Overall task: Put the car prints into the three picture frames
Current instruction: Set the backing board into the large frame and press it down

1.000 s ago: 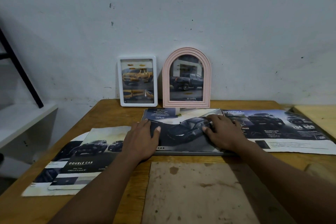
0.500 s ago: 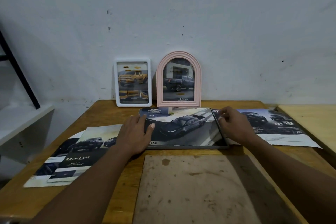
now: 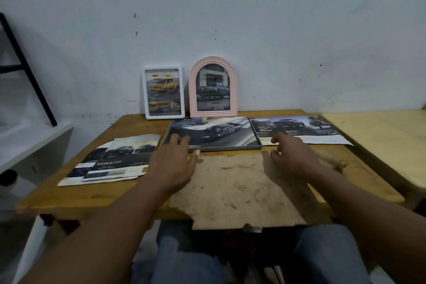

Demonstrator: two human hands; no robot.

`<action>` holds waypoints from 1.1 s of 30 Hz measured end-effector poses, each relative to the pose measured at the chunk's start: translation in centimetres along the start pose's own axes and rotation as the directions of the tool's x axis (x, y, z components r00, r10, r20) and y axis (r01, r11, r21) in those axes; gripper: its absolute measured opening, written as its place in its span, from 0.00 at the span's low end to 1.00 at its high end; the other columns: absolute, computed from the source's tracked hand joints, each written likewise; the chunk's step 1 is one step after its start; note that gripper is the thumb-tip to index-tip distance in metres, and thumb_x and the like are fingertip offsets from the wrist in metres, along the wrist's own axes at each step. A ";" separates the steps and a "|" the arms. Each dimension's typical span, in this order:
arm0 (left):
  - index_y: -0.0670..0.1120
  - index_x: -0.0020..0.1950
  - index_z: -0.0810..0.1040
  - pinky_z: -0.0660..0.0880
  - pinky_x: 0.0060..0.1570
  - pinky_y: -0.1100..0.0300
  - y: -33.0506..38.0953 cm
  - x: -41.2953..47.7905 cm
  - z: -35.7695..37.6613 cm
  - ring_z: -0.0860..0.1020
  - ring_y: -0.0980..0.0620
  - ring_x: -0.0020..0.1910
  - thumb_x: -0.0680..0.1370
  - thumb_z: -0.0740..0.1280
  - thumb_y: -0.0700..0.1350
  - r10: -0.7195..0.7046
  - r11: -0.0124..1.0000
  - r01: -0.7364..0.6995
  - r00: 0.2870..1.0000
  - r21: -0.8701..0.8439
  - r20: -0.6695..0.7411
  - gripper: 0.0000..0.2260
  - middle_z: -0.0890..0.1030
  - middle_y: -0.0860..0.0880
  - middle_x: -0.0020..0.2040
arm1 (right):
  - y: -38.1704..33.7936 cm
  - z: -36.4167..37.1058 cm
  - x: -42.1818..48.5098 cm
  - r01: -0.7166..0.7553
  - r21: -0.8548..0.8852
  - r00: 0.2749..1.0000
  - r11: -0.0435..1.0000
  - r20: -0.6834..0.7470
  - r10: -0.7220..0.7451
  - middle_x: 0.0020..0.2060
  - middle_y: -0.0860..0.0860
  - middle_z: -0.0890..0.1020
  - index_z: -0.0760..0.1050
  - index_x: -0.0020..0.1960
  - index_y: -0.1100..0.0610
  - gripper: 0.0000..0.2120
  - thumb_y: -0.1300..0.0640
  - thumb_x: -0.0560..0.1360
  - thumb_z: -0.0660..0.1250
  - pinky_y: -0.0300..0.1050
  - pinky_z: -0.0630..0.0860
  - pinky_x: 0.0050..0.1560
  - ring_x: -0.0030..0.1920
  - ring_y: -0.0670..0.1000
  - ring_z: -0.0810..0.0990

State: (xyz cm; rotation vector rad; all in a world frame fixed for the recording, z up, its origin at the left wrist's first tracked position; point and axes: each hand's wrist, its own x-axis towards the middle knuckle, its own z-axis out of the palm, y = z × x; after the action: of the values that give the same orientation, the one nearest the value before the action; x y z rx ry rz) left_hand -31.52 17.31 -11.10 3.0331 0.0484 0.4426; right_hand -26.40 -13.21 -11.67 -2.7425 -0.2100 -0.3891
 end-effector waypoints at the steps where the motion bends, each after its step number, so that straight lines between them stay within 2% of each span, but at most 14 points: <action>1: 0.51 0.78 0.61 0.76 0.58 0.45 0.2 -0.7 -0.2 0.74 0.44 0.67 0.83 0.52 0.63 -0.005 1.000 0.005 1.000 0.018 0.006 0.27 0.67 0.46 0.75 | 0.0 -0.1 -0.7 -0.012 -0.042 1.000 0.999 0.021 0.013 0.56 0.52 0.80 0.72 0.64 0.52 0.18 0.50 0.76 0.65 0.54 0.78 0.51 0.56 0.55 0.78; 4: 0.51 0.78 0.60 0.75 0.58 0.46 0.7 -2.4 -0.5 0.74 0.44 0.67 0.83 0.52 0.63 -0.011 0.999 0.009 0.999 0.036 0.043 0.27 0.68 0.45 0.74 | 0.0 0.1 -2.2 -0.036 -0.149 0.997 0.988 0.059 0.046 0.62 0.51 0.77 0.68 0.66 0.51 0.20 0.46 0.76 0.62 0.56 0.76 0.55 0.60 0.56 0.76; 7: 0.51 0.79 0.59 0.73 0.62 0.46 1.5 -3.2 -0.6 0.73 0.44 0.69 0.83 0.54 0.61 -0.005 1.000 0.005 0.999 0.006 0.042 0.27 0.67 0.45 0.76 | -0.1 0.7 -3.0 -0.069 -0.119 0.997 0.990 0.032 0.073 0.63 0.52 0.75 0.66 0.66 0.51 0.22 0.44 0.76 0.59 0.57 0.75 0.55 0.60 0.60 0.75; 9: 0.51 0.79 0.59 0.72 0.65 0.47 2.1 -3.3 -0.4 0.71 0.45 0.71 0.83 0.57 0.60 0.013 0.997 -0.010 0.999 -0.071 0.049 0.27 0.66 0.46 0.77 | -0.2 1.1 -3.2 -0.063 -0.039 0.998 0.997 -0.002 0.063 0.59 0.52 0.77 0.68 0.62 0.50 0.18 0.44 0.75 0.60 0.56 0.76 0.53 0.57 0.61 0.75; 12: 0.54 0.78 0.62 0.70 0.68 0.48 2.2 -3.4 0.5 0.68 0.46 0.73 0.82 0.61 0.59 0.024 0.976 -0.018 0.999 -0.216 0.027 0.26 0.68 0.49 0.76 | 0.0 1.9 -3.8 -0.057 0.066 0.991 0.996 -0.115 0.064 0.50 0.49 0.82 0.74 0.56 0.49 0.13 0.44 0.75 0.61 0.54 0.75 0.51 0.51 0.57 0.76; 15: 0.57 0.73 0.68 0.72 0.64 0.51 1.9 -3.5 1.3 0.69 0.48 0.68 0.80 0.63 0.57 0.030 0.946 -0.057 0.996 -0.318 -0.090 0.21 0.74 0.54 0.69 | 0.2 2.3 -4.7 0.009 0.151 0.955 0.988 -0.295 0.036 0.43 0.45 0.81 0.78 0.45 0.49 0.05 0.50 0.75 0.64 0.50 0.68 0.53 0.44 0.53 0.75; 19: 0.54 0.69 0.75 0.71 0.60 0.54 1.5 -2.6 1.8 0.66 0.49 0.68 0.79 0.65 0.53 0.026 0.943 -0.097 0.975 -0.319 -0.219 0.18 0.75 0.55 0.67 | -0.3 1.5 -4.1 0.083 0.248 0.922 0.965 -0.386 0.020 0.41 0.43 0.80 0.80 0.41 0.50 0.05 0.55 0.73 0.65 0.47 0.61 0.51 0.42 0.50 0.76; 21: 0.54 0.67 0.76 0.71 0.59 0.54 1.1 -1.4 1.7 0.65 0.48 0.68 0.78 0.66 0.53 0.014 0.944 -0.100 0.965 -0.316 -0.263 0.17 0.75 0.55 0.67 | -1.0 1.3 -2.9 0.108 0.261 0.918 0.959 -0.396 0.004 0.43 0.40 0.80 0.79 0.41 0.48 0.06 0.54 0.73 0.64 0.44 0.60 0.49 0.45 0.51 0.76; 23: 0.53 0.67 0.77 0.73 0.63 0.49 0.6 0.2 1.5 0.64 0.47 0.69 0.78 0.66 0.54 0.010 0.947 -0.104 0.955 -0.303 -0.296 0.18 0.75 0.55 0.67 | -1.9 1.2 -1.2 0.127 0.264 0.925 0.956 -0.379 -0.018 0.47 0.39 0.79 0.79 0.42 0.47 0.05 0.53 0.73 0.64 0.40 0.59 0.47 0.50 0.52 0.74; 25: 0.52 0.67 0.77 0.73 0.64 0.46 0.0 2.1 1.3 0.64 0.45 0.69 0.77 0.67 0.54 0.006 0.950 -0.106 0.946 -0.294 -0.324 0.19 0.75 0.54 0.67 | -2.9 1.3 0.8 0.136 0.243 0.936 0.960 -0.349 -0.045 0.53 0.40 0.80 0.79 0.42 0.46 0.04 0.51 0.73 0.65 0.39 0.59 0.49 0.56 0.53 0.72; 28: 0.50 0.69 0.76 0.73 0.64 0.46 -1.3 4.9 1.0 0.64 0.43 0.71 0.77 0.67 0.56 -0.025 0.952 -0.075 0.948 -0.297 -0.318 0.22 0.74 0.52 0.70 | -4.2 1.6 3.9 0.148 0.206 0.947 0.967 -0.310 -0.079 0.63 0.43 0.78 0.78 0.45 0.45 0.03 0.48 0.73 0.66 0.43 0.61 0.56 0.63 0.55 0.69; 33: 0.52 0.71 0.75 0.71 0.67 0.44 -3.6 9.9 1.1 0.61 0.43 0.74 0.75 0.65 0.61 -0.041 0.964 -0.041 0.954 -0.263 -0.298 0.27 0.71 0.52 0.72 | -6.2 2.2 9.4 0.176 0.207 0.946 0.962 -0.307 -0.107 0.65 0.44 0.76 0.79 0.49 0.46 0.05 0.48 0.74 0.69 0.45 0.64 0.56 0.66 0.55 0.65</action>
State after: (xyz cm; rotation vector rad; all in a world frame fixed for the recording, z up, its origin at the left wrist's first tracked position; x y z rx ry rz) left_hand -21.75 21.20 -9.64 2.6773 0.0053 0.8356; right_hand -18.12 -5.75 -8.80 -2.4101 -0.3524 -0.7546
